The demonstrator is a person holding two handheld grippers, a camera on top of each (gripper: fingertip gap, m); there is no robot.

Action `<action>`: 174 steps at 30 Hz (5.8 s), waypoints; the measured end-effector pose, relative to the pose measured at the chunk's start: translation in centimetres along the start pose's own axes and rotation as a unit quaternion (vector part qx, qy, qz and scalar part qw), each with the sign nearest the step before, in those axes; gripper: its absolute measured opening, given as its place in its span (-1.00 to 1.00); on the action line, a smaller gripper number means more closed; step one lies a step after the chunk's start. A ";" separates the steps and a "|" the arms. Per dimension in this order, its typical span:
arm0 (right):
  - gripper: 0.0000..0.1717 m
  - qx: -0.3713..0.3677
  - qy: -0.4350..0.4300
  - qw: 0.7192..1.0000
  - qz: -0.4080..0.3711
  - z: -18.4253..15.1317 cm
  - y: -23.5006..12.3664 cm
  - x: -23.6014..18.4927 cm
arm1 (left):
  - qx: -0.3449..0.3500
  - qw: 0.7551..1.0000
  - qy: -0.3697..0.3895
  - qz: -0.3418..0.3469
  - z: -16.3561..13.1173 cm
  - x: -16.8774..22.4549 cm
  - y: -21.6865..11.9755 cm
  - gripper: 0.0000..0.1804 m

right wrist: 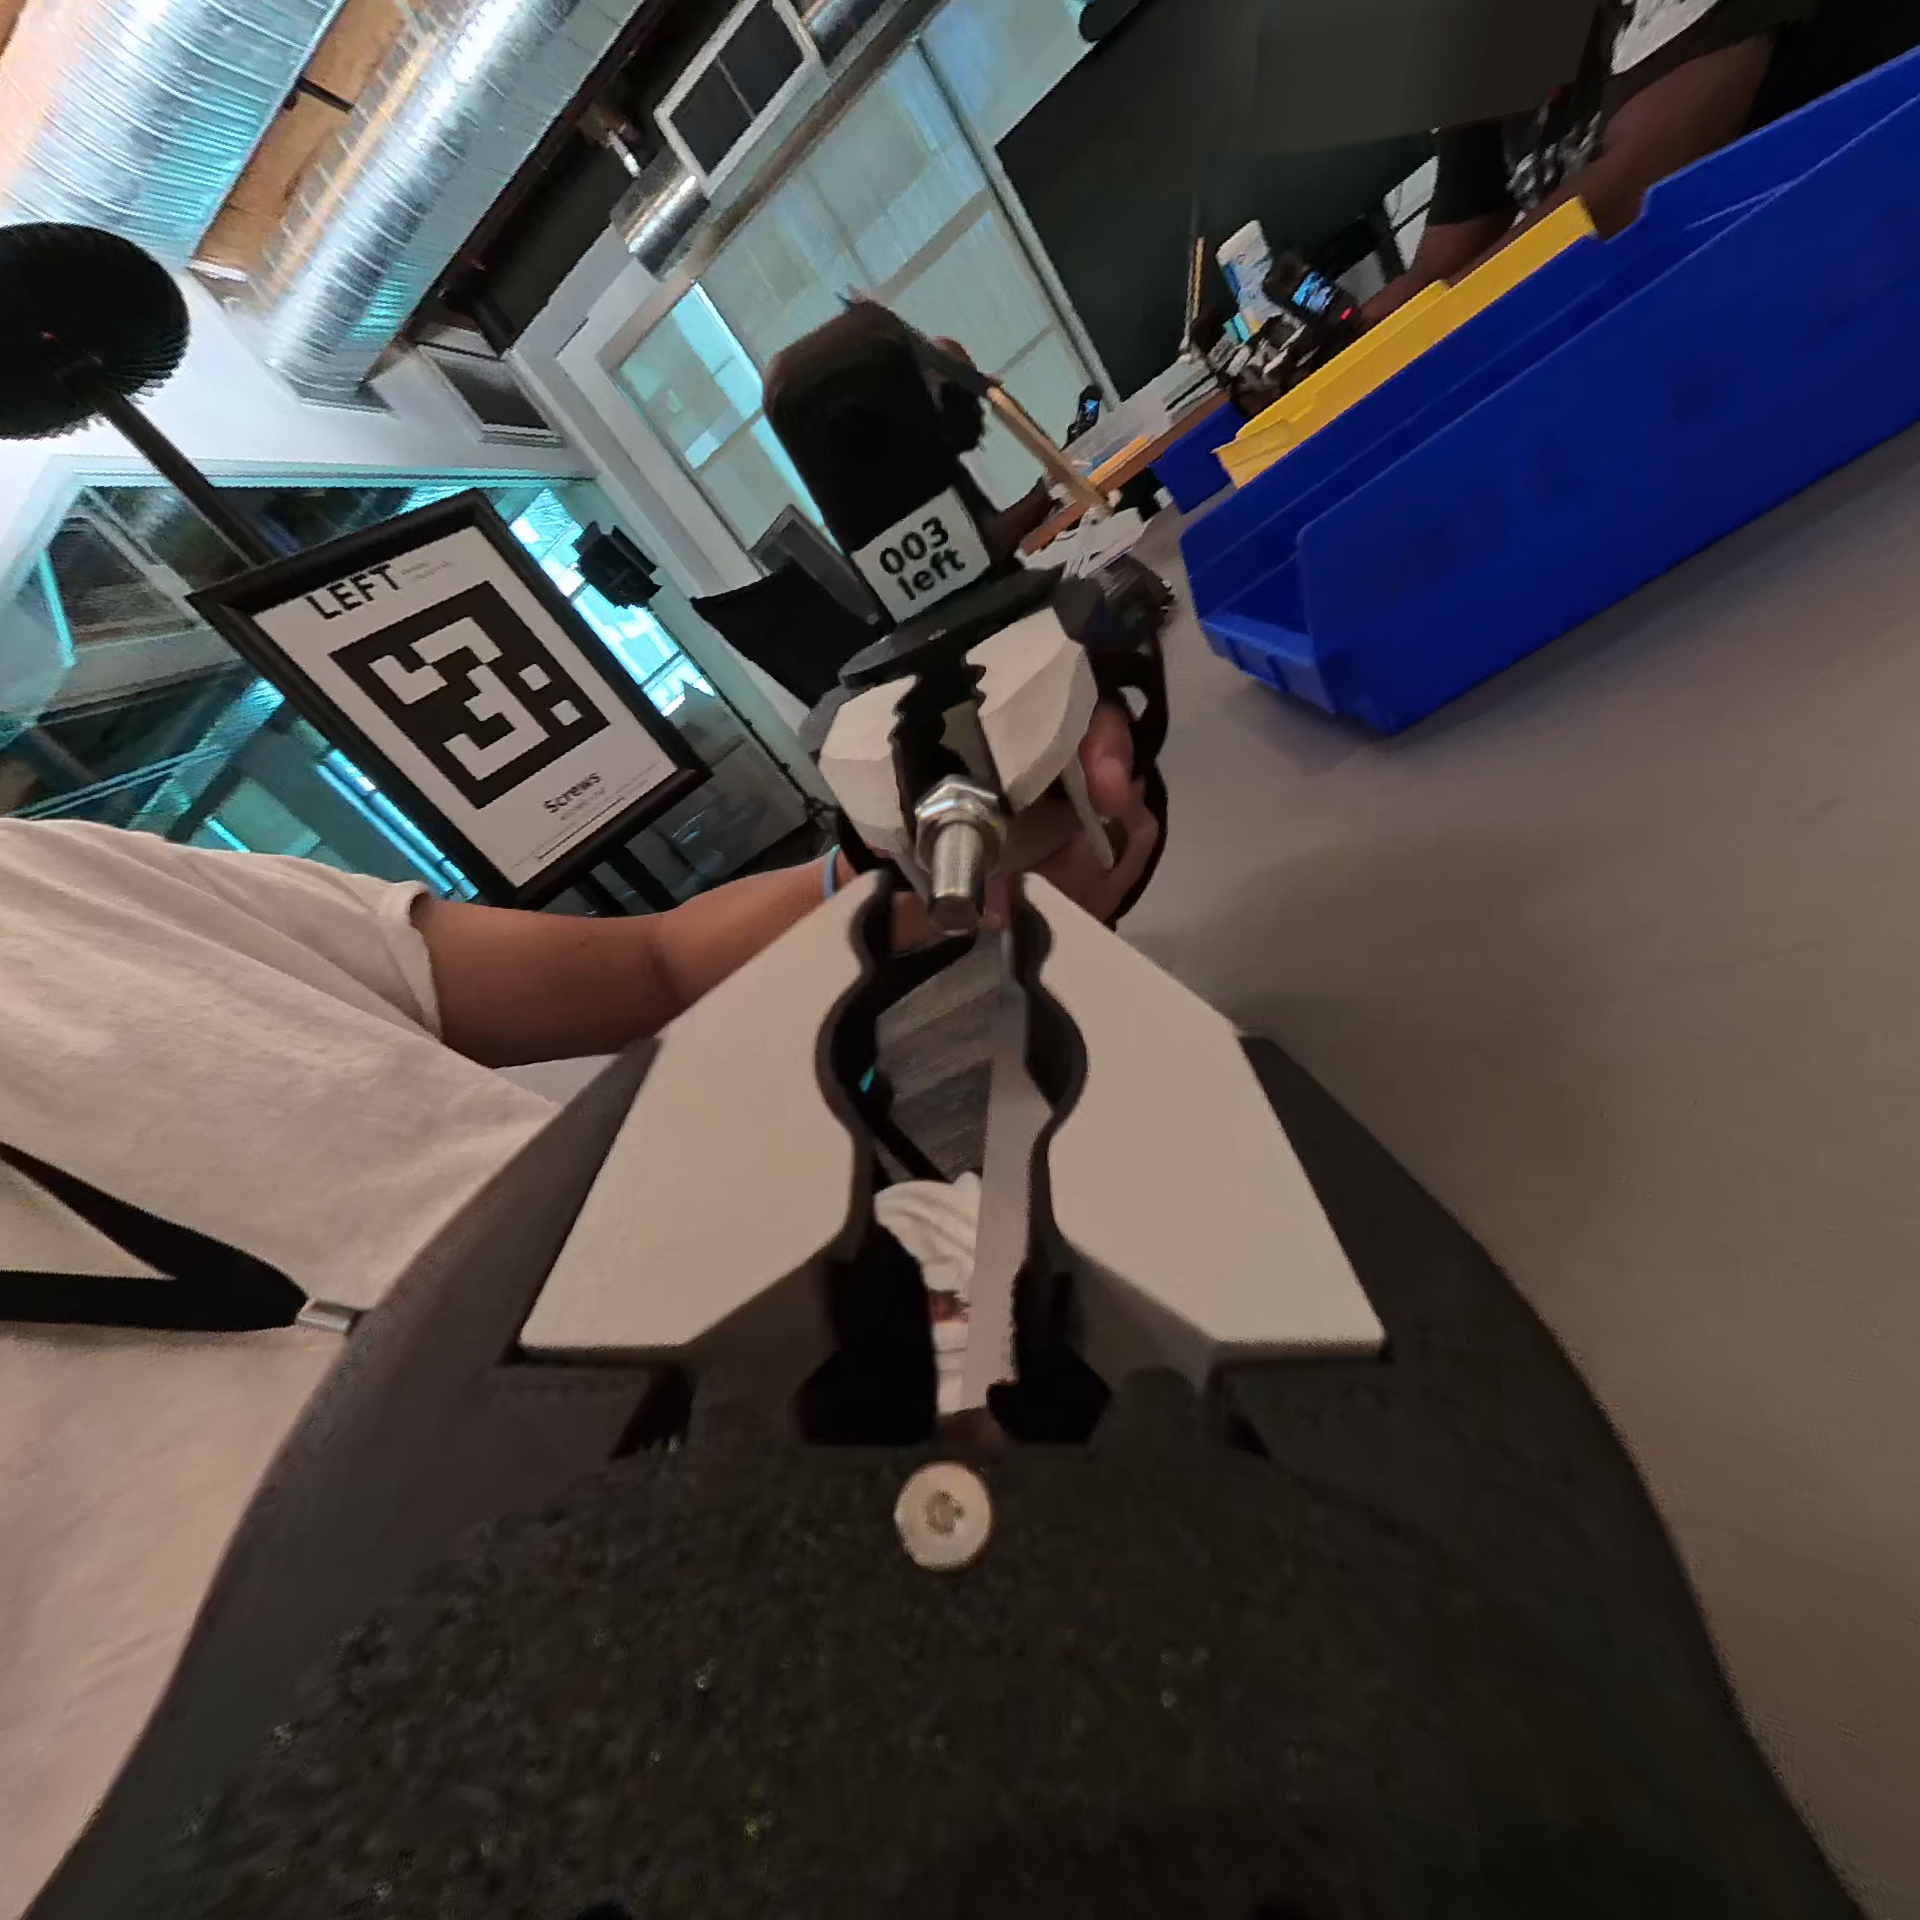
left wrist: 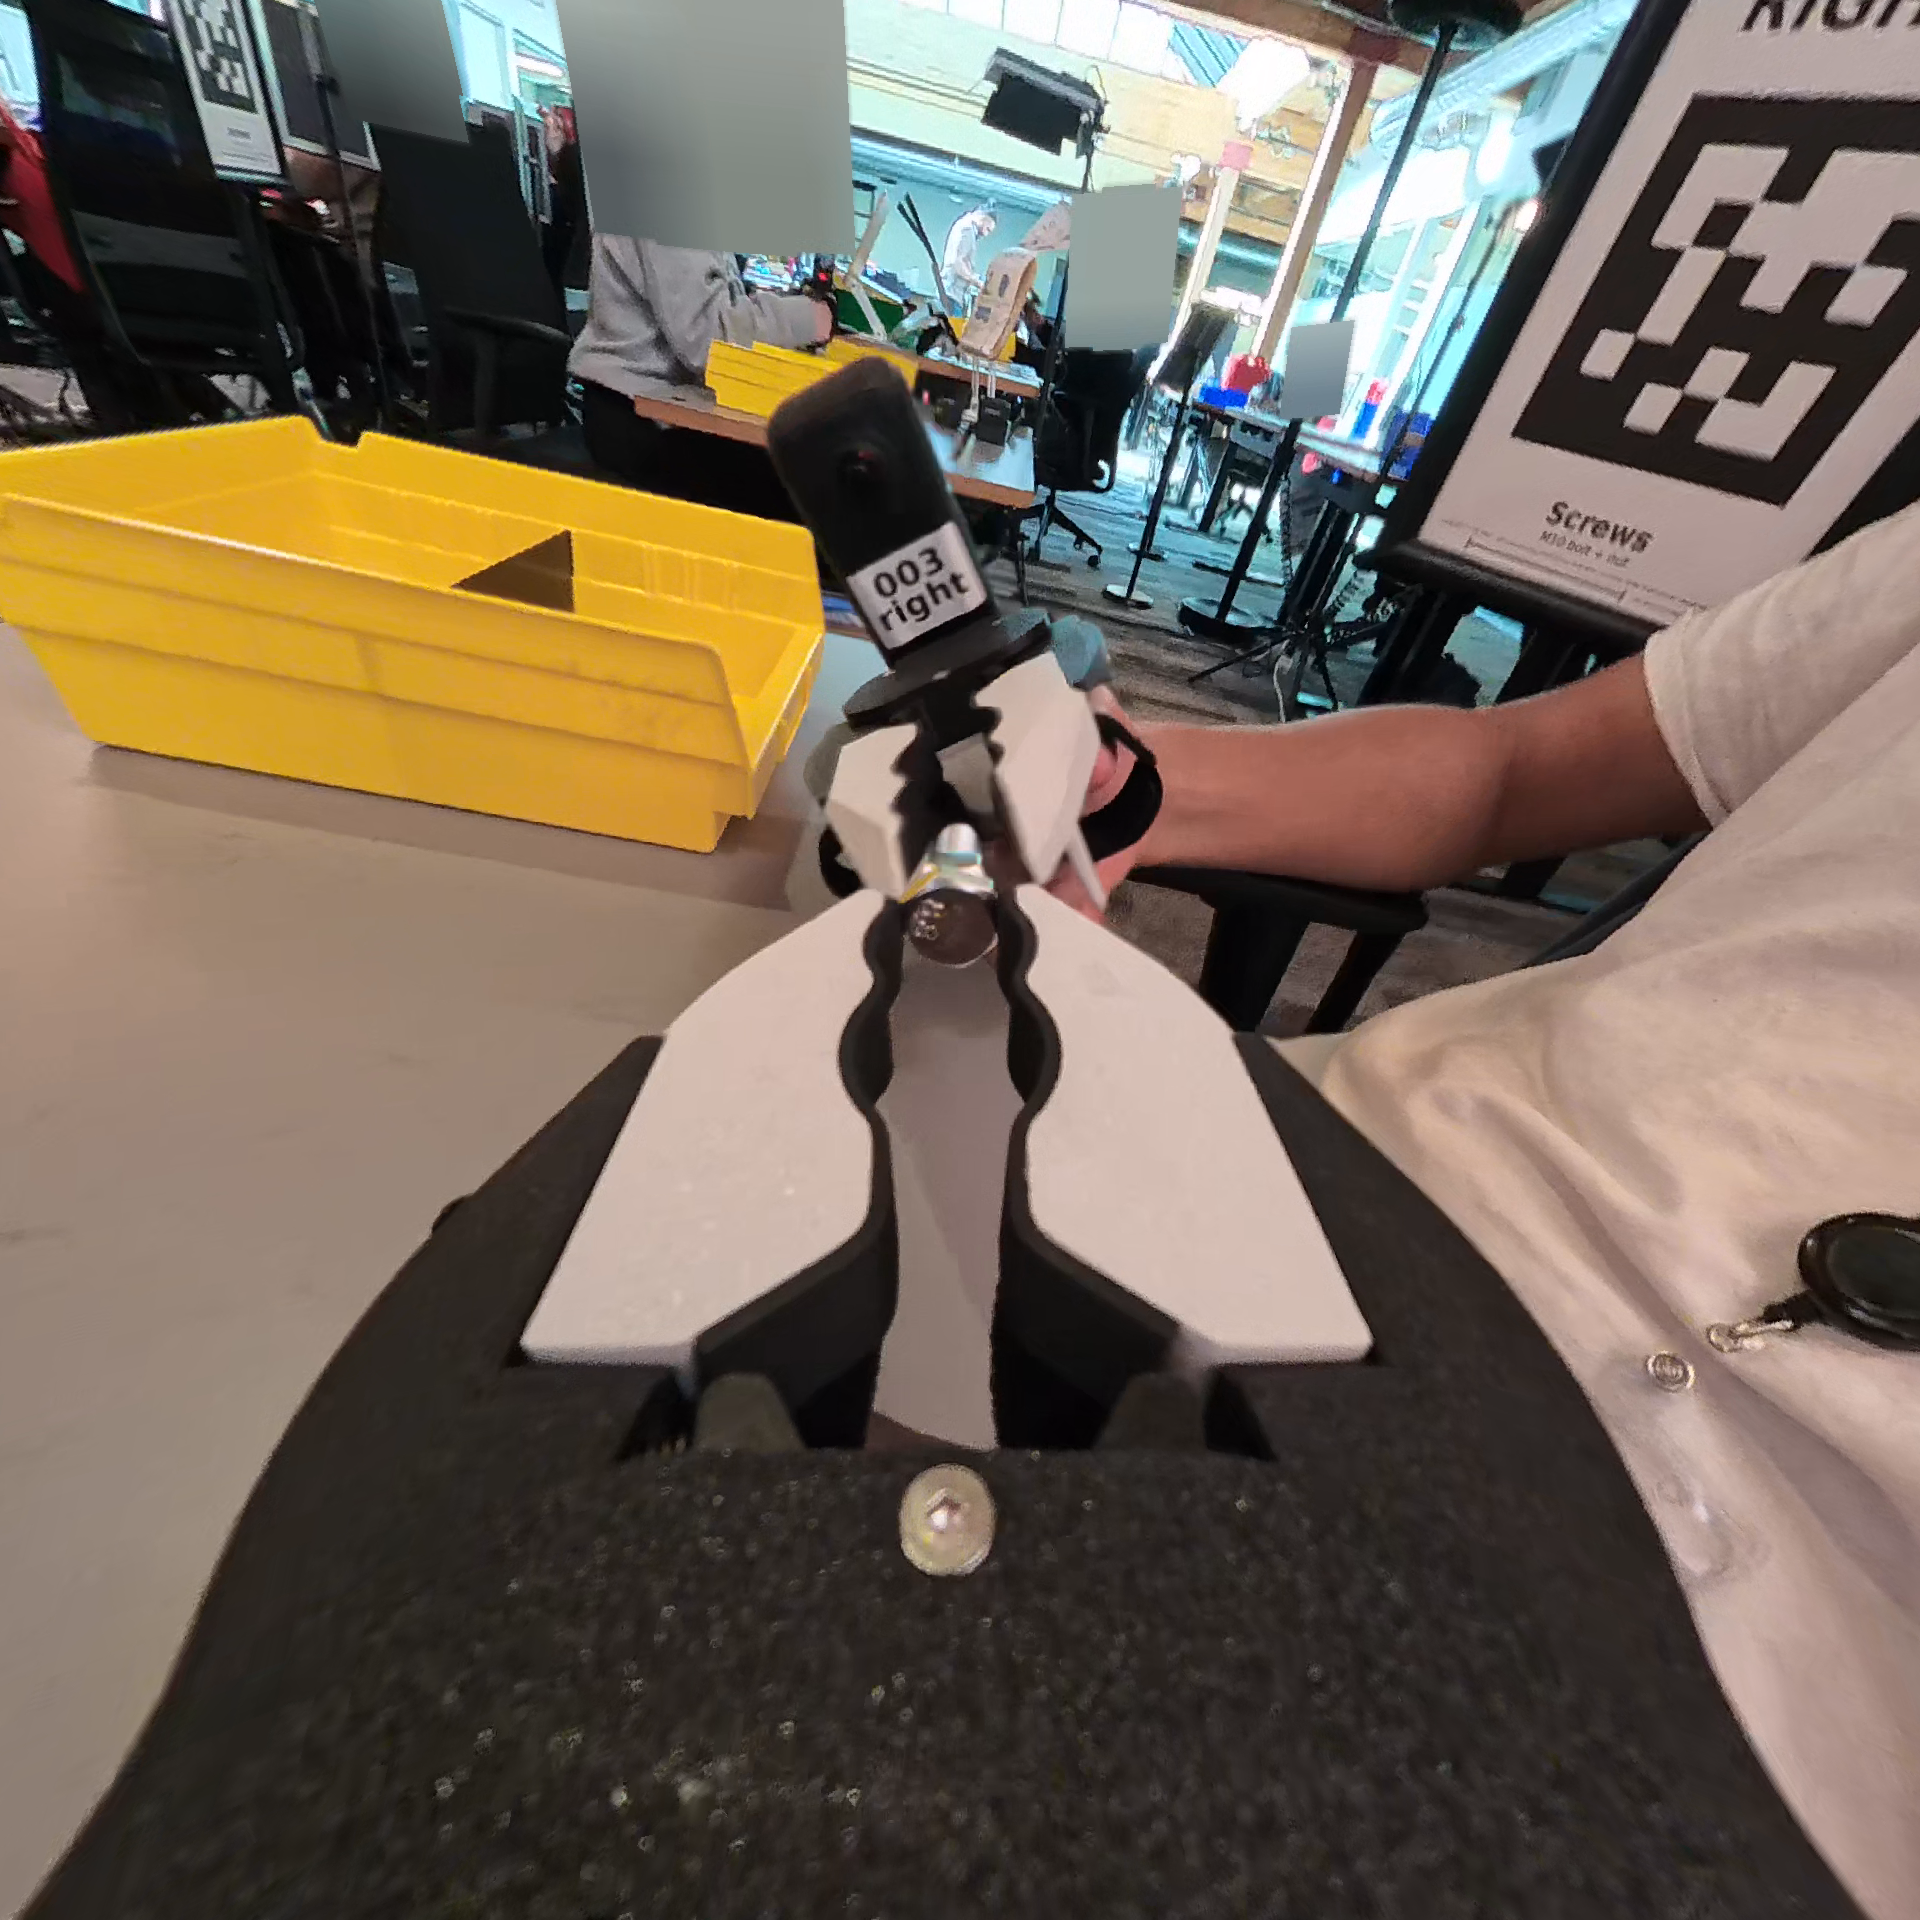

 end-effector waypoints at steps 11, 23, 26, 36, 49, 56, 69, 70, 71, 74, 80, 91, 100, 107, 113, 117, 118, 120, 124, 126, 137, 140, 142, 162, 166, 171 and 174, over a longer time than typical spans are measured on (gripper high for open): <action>-0.62 -0.011 -0.051 0.998 -0.025 -0.1 0.5 -0.6 | -0.020 1.000 0.008 0.008 -0.3 0.2 0.7 -0.81; -0.60 0.014 -0.112 0.993 -0.046 0.4 0.5 -1.3 | -0.003 1.000 -0.006 -0.021 -0.2 0.3 0.4 -0.82; -0.66 0.041 -0.118 0.992 -0.021 1.0 0.1 -2.2 | -0.018 1.000 -0.005 -0.008 -0.6 0.1 0.7 -0.82; -0.62 -0.022 -0.125 0.989 -0.074 -0.3 1.2 -0.8 | 0.015 1.000 -0.013 -0.018 -0.1 -0.1 -0.1 -0.82; -0.60 0.019 -0.103 0.991 -0.078 0.8 0.0 -0.3 | 0.029 0.999 -0.021 -0.009 0.0 -0.5 -0.3 -0.82; -0.55 0.015 -0.107 0.992 -0.057 1.1 1.5 -0.6 | 0.066 0.997 -0.045 -0.021 0.4 -0.8 -0.6 -0.82; -0.51 -0.022 -0.066 0.997 -0.022 3.1 2.8 3.1 | 0.152 0.981 -0.121 -0.008 0.5 -3.4 -3.9 -0.82; -0.51 -0.024 -0.075 0.997 -0.025 3.0 3.2 2.9 | 0.149 0.981 -0.121 -0.008 0.4 -3.5 -3.9 -0.82; -0.51 -0.021 -0.084 0.996 -0.026 3.0 3.5 2.7 | 0.147 0.981 -0.122 -0.008 0.4 -3.5 -3.8 -0.82; -0.51 -0.013 -0.093 0.995 -0.022 3.5 3.8 2.2 | 0.136 0.983 -0.126 -0.010 0.3 -3.7 -3.3 -0.82; -0.53 0.053 -0.114 0.992 -0.032 5.3 1.8 1.8 | 0.123 0.984 -0.129 -0.003 0.0 -3.9 -3.0 -0.82; -0.71 0.010 -0.091 0.993 -0.072 3.8 2.2 3.4 | 0.133 0.981 -0.139 -0.002 -0.2 -4.3 -3.5 -0.82; -0.90 -0.022 -0.106 0.992 -0.064 3.3 1.6 3.2 | 0.071 0.993 -0.091 -0.008 -0.7 -3.7 -2.8 -0.82; -0.90 -0.059 -0.100 0.992 -0.051 2.5 1.6 3.3 | -0.001 0.999 -0.020 0.044 -1.3 -3.4 -2.5 -0.70; -0.90 -0.071 -0.092 0.992 -0.049 2.2 1.8 3.5 | -0.029 0.999 -0.003 0.044 -1.8 -3.1 -1.9 -0.73; -0.90 -0.071 -0.091 0.992 -0.045 2.2 2.0 3.5 | -0.025 0.999 -0.007 0.037 -1.8 -3.0 -1.8 -0.78; -0.90 -0.070 -0.090 0.992 -0.044 2.2 2.0 3.5 | -0.027 0.999 -0.008 0.036 -1.8 -3.0 -1.9 -0.78; -0.90 -0.062 -0.084 0.994 -0.043 2.3 2.0 3.5 | -0.028 0.999 -0.013 0.037 -1.7 -3.1 -1.9 -0.78; -0.89 -0.035 -0.079 0.996 -0.032 2.6 2.0 3.3 | -0.008 0.999 -0.026 0.026 -1.2 -3.1 -2.2 -0.79; -0.78 -0.036 -0.074 0.996 -0.024 2.4 2.1 3.2 | 0.004 0.999 -0.028 0.025 -1.0 -3.1 -2.3 -0.79; -0.72 0.022 -0.092 0.995 0.014 3.7 1.5 1.7 | -0.031 0.999 -0.020 0.033 -1.6 -3.0 -1.3 -0.79; -0.69 0.021 -0.090 0.996 -0.016 3.7 0.9 2.5 | -0.024 0.999 -0.028 0.028 -1.6 -3.1 -1.4 -0.79; -0.67 -0.013 -0.095 0.994 -0.046 3.0 1.1 3.2 | -0.018 0.999 -0.028 0.030 -1.5 -3.2 -1.6 -0.79; -0.60 -0.044 -0.149 0.986 -0.056 2.1 3.0 2.3 | -0.042 0.998 -0.042 0.011 -2.1 -3.1 -1.1 -0.79; -0.69 -0.033 -0.157 0.987 -0.020 2.3 2.8 1.3 | -0.043 0.998 -0.046 0.010 -2.2 -3.2 -1.0 -0.79; -0.58 -0.041 -0.181 0.978 -0.092 2.3 2.4 2.5 | -0.036 0.998 -0.050 0.010 -2.0 -3.3 -1.4 -0.79; -0.55 -0.062 -0.200 0.972 -0.102 1.7 3.0 2.5 | -0.036 0.998 -0.054 0.009 -2.1 -3.4 -1.3 -0.79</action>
Point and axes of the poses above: each gripper's, where its closed fingertips meet, y out along the fingers, z out of its top, x = y × z across the jaws, the point moved 5 cm from there along -y, back along the fingers, and after that the axes turned 15 degrees about -x, right-handed, at the moved point
